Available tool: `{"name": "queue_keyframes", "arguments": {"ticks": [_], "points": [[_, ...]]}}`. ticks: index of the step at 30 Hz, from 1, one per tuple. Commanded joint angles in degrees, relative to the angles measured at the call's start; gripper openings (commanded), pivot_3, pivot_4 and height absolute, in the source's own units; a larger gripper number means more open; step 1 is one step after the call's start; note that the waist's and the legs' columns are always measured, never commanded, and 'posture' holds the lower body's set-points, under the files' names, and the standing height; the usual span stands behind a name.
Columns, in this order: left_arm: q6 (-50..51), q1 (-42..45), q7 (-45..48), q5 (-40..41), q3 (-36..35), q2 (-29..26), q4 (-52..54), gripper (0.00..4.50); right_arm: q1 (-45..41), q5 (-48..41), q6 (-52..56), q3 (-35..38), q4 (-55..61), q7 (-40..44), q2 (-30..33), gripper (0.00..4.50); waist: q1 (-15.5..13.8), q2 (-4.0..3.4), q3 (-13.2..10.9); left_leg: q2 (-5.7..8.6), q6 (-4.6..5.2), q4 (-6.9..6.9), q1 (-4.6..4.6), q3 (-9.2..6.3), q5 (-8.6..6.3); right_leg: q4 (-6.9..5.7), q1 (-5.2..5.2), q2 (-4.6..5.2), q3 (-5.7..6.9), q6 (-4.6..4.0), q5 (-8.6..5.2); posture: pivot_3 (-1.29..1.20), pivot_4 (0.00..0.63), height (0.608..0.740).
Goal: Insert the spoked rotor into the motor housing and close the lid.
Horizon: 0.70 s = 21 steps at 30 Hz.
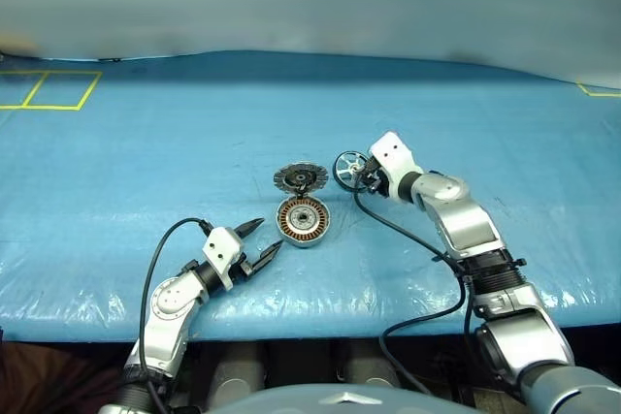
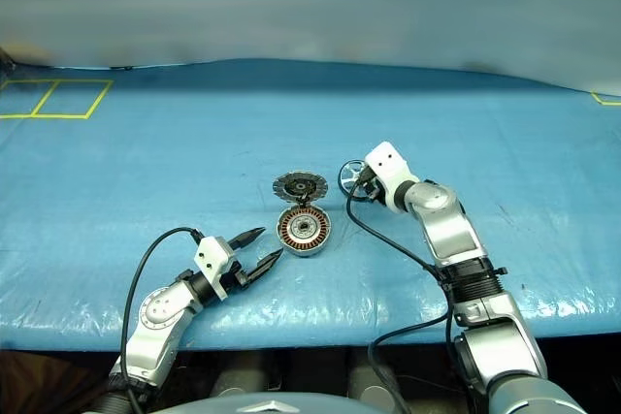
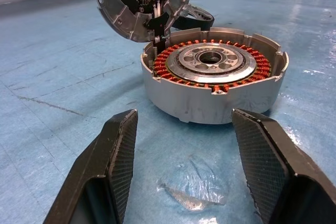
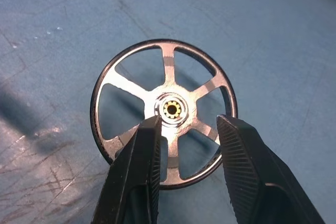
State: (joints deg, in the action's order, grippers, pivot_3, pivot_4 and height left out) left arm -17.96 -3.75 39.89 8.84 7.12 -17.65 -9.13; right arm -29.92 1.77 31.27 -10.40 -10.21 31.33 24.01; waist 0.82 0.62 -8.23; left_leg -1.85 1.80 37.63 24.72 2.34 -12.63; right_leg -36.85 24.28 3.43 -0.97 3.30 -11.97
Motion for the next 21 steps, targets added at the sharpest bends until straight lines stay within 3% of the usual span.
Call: {"name": "queue_keyframes", "arguments": {"ticks": [1,21], "points": [[-1.08,-0.2,-0.47,-0.47,-0.27,-0.16,0.46,3.01,-0.1,0.33,-0.91,-0.18,0.73,0.51,0.17,1.74,0.0,0.0,0.0,0.0,0.0,0.0,0.0,0.0,0.0,0.0,0.0,0.0,0.0,0.0,0.0,0.0,0.15,0.74],[-1.82,0.42,-0.51,-0.71,-0.19,-0.41,-1.06,3.01,2.37,2.67,-0.94,-1.98,-1.61,1.26,0.9,1.74,0.03,-0.04,0.07,-0.02,0.0,0.05,-0.12,-0.03,0.0,0.0,-0.12,0.0,0.01,0.01,0.0,0.0,0.15,0.74]]}}
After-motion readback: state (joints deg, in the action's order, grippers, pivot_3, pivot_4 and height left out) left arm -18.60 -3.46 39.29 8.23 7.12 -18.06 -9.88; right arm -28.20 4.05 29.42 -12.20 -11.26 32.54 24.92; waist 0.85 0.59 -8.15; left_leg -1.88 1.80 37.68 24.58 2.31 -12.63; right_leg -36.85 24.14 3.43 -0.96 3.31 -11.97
